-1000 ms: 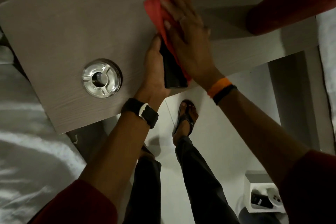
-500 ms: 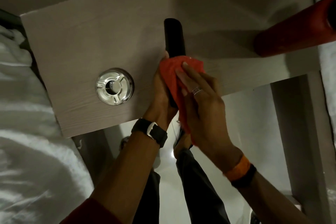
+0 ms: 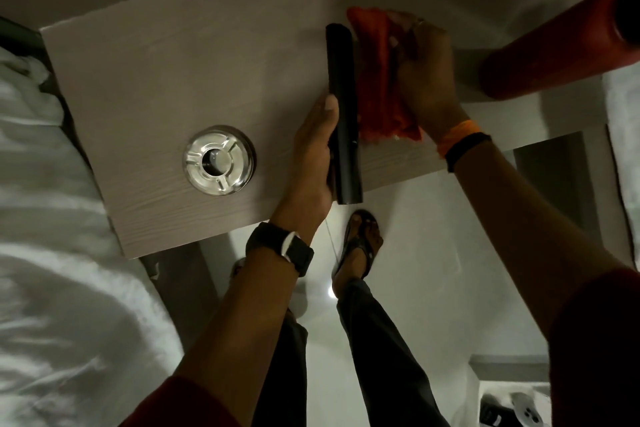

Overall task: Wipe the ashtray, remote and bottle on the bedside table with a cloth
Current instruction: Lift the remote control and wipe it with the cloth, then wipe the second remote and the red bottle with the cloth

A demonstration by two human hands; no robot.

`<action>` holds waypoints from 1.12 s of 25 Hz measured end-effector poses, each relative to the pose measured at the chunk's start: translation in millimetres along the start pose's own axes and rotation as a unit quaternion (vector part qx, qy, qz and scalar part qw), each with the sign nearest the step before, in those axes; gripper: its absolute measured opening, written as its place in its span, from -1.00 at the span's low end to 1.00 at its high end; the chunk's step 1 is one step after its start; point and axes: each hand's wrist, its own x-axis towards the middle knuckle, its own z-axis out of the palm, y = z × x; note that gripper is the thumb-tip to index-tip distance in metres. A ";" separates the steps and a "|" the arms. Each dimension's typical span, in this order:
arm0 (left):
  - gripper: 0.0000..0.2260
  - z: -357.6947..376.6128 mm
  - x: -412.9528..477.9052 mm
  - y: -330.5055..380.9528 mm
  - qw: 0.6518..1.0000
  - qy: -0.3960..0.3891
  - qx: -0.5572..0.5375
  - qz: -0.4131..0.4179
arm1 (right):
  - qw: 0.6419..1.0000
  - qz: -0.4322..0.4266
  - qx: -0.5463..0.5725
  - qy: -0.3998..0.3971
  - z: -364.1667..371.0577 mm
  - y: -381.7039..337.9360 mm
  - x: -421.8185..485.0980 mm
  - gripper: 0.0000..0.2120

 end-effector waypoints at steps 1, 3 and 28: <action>-0.67 2.9 3.7 -1.9 0.998 0.025 0.042 0.040 | 0.999 0.032 -0.004 0.014 -10.5 6.3 -3.7 -0.68; -0.70 9.5 12.4 -7.8 0.982 0.085 0.120 0.118 | 0.994 0.091 -0.029 0.049 -29.1 14.1 -19.9 -0.73; -0.51 130.1 30.1 52.6 0.785 0.067 0.411 0.459 | 0.982 -0.028 -0.185 -0.008 -58.5 114.4 -183.2 -0.49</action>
